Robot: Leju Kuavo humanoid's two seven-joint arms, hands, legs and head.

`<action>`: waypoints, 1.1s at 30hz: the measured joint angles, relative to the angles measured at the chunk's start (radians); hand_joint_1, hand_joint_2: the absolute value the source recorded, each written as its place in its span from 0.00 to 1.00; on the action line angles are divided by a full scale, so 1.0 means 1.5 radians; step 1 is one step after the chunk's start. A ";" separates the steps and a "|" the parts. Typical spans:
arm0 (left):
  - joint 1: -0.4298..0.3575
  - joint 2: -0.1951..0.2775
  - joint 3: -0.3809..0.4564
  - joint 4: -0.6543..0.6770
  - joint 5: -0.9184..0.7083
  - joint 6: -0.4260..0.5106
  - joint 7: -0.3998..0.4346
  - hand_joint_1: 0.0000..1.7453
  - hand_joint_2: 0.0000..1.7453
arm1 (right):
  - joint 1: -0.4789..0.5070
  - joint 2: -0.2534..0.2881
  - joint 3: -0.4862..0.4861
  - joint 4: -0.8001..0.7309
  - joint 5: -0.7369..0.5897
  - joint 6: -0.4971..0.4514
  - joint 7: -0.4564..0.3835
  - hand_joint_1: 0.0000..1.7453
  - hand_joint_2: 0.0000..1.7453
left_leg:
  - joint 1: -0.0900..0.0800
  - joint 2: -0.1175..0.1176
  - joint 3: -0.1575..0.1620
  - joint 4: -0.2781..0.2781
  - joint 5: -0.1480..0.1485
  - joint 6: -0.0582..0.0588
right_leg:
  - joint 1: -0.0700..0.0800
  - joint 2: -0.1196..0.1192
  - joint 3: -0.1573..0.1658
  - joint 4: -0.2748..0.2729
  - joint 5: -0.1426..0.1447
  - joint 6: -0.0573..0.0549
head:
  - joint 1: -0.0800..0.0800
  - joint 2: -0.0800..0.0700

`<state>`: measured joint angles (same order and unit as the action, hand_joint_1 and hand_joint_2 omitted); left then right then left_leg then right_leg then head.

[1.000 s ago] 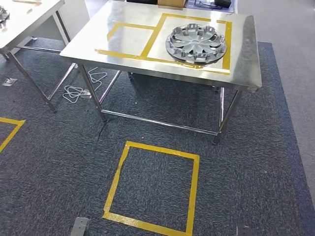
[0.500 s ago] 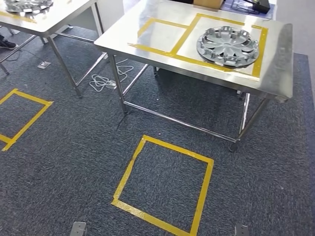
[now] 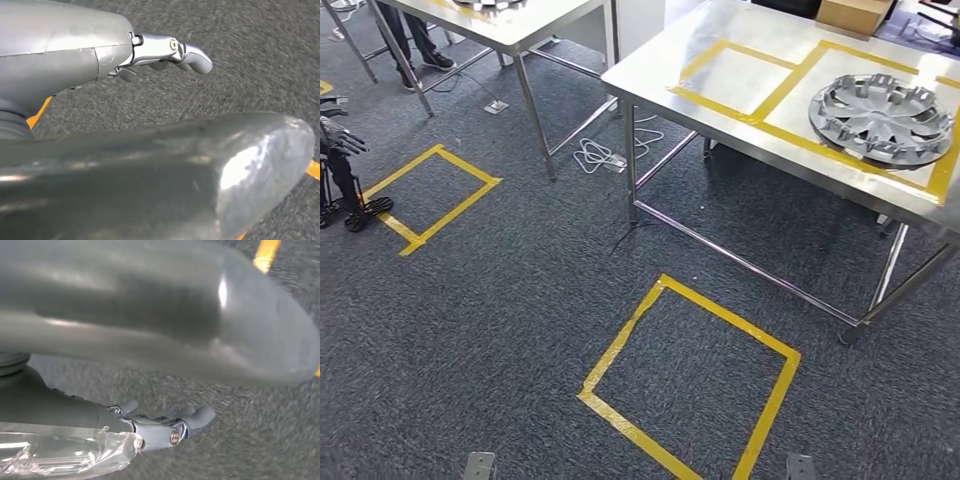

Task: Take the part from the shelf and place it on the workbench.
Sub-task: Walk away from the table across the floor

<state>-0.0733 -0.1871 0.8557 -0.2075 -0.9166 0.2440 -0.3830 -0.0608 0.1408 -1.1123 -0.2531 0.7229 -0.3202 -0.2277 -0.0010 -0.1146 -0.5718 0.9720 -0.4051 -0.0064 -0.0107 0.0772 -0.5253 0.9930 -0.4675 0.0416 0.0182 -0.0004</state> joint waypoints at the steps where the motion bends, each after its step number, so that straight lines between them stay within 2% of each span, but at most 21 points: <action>1: 0.002 0.000 0.002 0.000 0.001 0.000 -0.001 0.00 0.00 | 0.000 0.000 0.004 0.000 0.006 0.000 0.000 0.00 0.00 | 0.002 -0.006 -0.003 -0.001 0.002 -0.005 | 0.001 -0.006 0.000 0.000 0.001 -0.004 | 0.000 0.000; 2: 0.004 0.000 0.003 0.000 0.002 -0.001 -0.001 0.00 0.00 | -0.001 0.000 0.009 0.001 0.010 0.000 -0.001 0.00 0.00 | 0.003 -0.004 -0.005 0.000 0.002 -0.008 | 0.001 -0.013 -0.001 -0.001 0.003 -0.009 | 0.000 0.000; 4: 0.005 0.000 0.006 0.000 0.003 -0.001 -0.002 0.00 0.00 | -0.001 0.000 0.015 0.001 0.016 0.001 -0.003 0.00 0.00 | 0.002 0.024 -0.021 0.030 -0.019 -0.015 | 0.000 -0.029 -0.001 -0.004 0.007 -0.018 | -0.005 0.000; 6: 0.002 -0.001 0.006 0.000 0.004 -0.001 -0.002 0.00 0.00 | 0.000 -0.001 0.020 0.001 0.019 0.001 -0.003 0.00 0.00 | 0.002 0.058 -0.061 0.115 -0.066 -0.019 | 0.001 -0.048 -0.002 -0.005 0.007 -0.022 | -0.011 0.000; 8: 0.002 -0.001 0.007 0.000 0.004 -0.001 -0.002 0.00 0.00 | 0.001 -0.001 0.023 0.001 0.020 0.001 -0.003 0.00 0.00 | 0.002 0.065 -0.097 0.192 -0.094 -0.022 | 0.002 -0.069 -0.003 -0.005 0.007 -0.022 | -0.011 0.000; 9: 0.003 -0.001 0.007 0.000 0.004 -0.002 -0.002 0.00 0.00 | 0.001 -0.001 0.025 0.001 0.021 0.001 -0.003 0.00 0.00 | 0.002 0.066 -0.099 0.197 -0.089 -0.022 | 0.003 -0.078 -0.003 -0.005 0.007 -0.022 | -0.012 0.000; 11: 0.004 -0.001 0.008 0.000 0.004 -0.002 -0.002 0.00 0.00 | 0.001 -0.001 0.027 0.001 0.025 0.001 -0.003 0.00 0.00 | 0.002 0.079 -0.061 0.133 -0.051 -0.020 | 0.003 -0.095 -0.001 -0.005 0.006 -0.020 | -0.012 0.000; 12: 0.003 -0.001 0.008 0.000 0.005 -0.003 -0.002 0.00 0.00 | 0.000 -0.001 0.029 0.001 0.029 0.001 -0.003 0.00 0.00 | 0.001 0.097 -0.034 0.085 -0.033 -0.019 | 0.005 -0.102 0.000 -0.004 0.004 -0.017 | -0.013 0.000; 14: -0.001 -0.002 0.011 0.000 0.006 -0.002 0.000 0.00 0.00 | 0.000 -0.002 0.033 0.001 0.035 0.001 -0.004 0.00 0.00 | -0.001 0.123 0.002 0.019 -0.016 -0.012 | 0.010 -0.116 0.001 -0.002 0.000 -0.010 | -0.013 0.000; 15: -0.002 -0.002 0.013 0.000 0.007 -0.001 0.003 0.00 0.00 | 0.000 -0.003 0.036 0.001 0.038 0.001 -0.004 0.00 0.00 | -0.003 0.125 0.005 0.008 -0.017 -0.007 | 0.012 -0.123 0.002 -0.001 -0.002 -0.007 | -0.012 0.000; 17: 0.000 -0.002 0.017 0.000 0.009 0.001 0.007 0.00 0.00 | -0.002 -0.003 0.040 0.001 0.043 0.001 -0.004 0.00 0.00 | -0.003 0.109 0.003 0.006 -0.015 0.002 | 0.012 -0.134 0.004 -0.001 -0.004 0.000 | -0.009 0.000; 19: 0.003 -0.001 0.021 0.000 0.011 0.003 0.010 0.00 0.00 | -0.004 -0.003 0.044 0.001 0.048 0.002 -0.004 0.00 0.00 | 0.000 0.093 0.002 0.005 -0.012 0.010 | 0.009 -0.113 -0.004 0.022 -0.024 0.007 | -0.007 0.000; 21: 0.001 -0.001 0.023 0.000 0.012 0.004 0.012 0.00 0.00 | -0.003 -0.003 0.046 0.002 0.051 0.002 -0.004 0.00 0.00 | 0.002 0.077 0.000 0.005 -0.010 0.015 | 0.006 -0.074 -0.038 0.100 -0.067 0.011 | -0.004 0.000; 22: 0.001 -0.001 0.024 0.000 0.012 0.004 0.013 0.00 0.00 | -0.002 -0.003 0.046 0.003 0.053 0.003 -0.004 0.00 0.00 | 0.001 0.068 -0.001 0.005 -0.010 0.016 | 0.006 -0.064 -0.062 0.149 -0.087 0.012 | -0.002 0.000; 23: 0.001 -0.001 0.025 0.000 0.013 0.004 0.013 0.00 0.00 | -0.001 -0.003 0.047 0.003 0.055 0.003 -0.004 0.00 0.00 | 0.001 0.058 -0.002 0.005 -0.009 0.016 | 0.006 -0.058 -0.081 0.185 -0.098 0.012 | -0.002 0.000; 24: 0.002 0.000 0.026 0.000 0.014 0.004 0.013 0.00 0.00 | -0.001 -0.003 0.047 0.004 0.058 0.004 -0.004 0.00 0.00 | 0.001 0.048 -0.002 0.005 -0.009 0.016 | 0.005 -0.056 -0.089 0.198 -0.094 0.012 | -0.001 0.000; 26: 0.003 0.001 0.031 0.000 0.017 0.004 0.012 0.00 0.00 | -0.001 -0.003 0.052 0.004 0.066 0.005 -0.002 0.00 0.00 | 0.002 0.028 -0.001 0.006 -0.008 0.014 | 0.003 -0.046 -0.068 0.143 -0.052 0.011 | -0.001 0.000; 28: 0.002 0.003 0.034 0.000 0.016 0.004 0.010 0.00 0.00 | -0.002 -0.003 0.058 0.005 0.071 0.006 0.000 0.00 0.00 | 0.002 0.009 -0.003 0.007 -0.006 0.008 | -0.004 -0.008 -0.027 0.050 -0.011 0.011 | 0.000 0.000; 30: 0.000 0.005 0.035 0.000 0.013 0.004 0.008 0.00 0.00 | -0.003 -0.002 0.060 0.007 0.070 0.009 0.002 0.00 0.00 | 0.002 -0.007 -0.009 0.008 -0.002 -0.001 | -0.008 0.018 -0.009 0.010 -0.003 0.008 | 0.000 0.000; 32: 0.002 0.008 0.035 0.000 0.010 0.004 0.007 0.00 0.00 | -0.003 -0.002 0.060 0.008 0.066 0.011 0.001 0.00 0.00 | 0.005 -0.023 -0.015 0.006 0.003 -0.011 | -0.006 0.005 -0.009 0.008 -0.001 -0.001 | -0.001 0.000; 33: 0.003 0.008 0.035 0.000 0.008 0.005 0.007 0.00 0.00 | -0.003 -0.002 0.061 0.008 0.066 0.012 0.000 0.00 0.00 | 0.006 -0.018 -0.018 0.009 0.001 -0.015 | -0.005 -0.004 -0.009 0.007 0.000 -0.006 | -0.001 0.000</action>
<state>-0.0685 -0.1749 0.9084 -0.2075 -0.9041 0.2507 -0.3726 -0.0656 0.1385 -1.0213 -0.2417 0.8215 -0.3023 -0.2275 0.0075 -0.1410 -0.5982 0.9849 -0.4041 -0.0288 -0.0188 0.0714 -0.5384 1.0032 -0.4669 0.0325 0.0161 -0.0004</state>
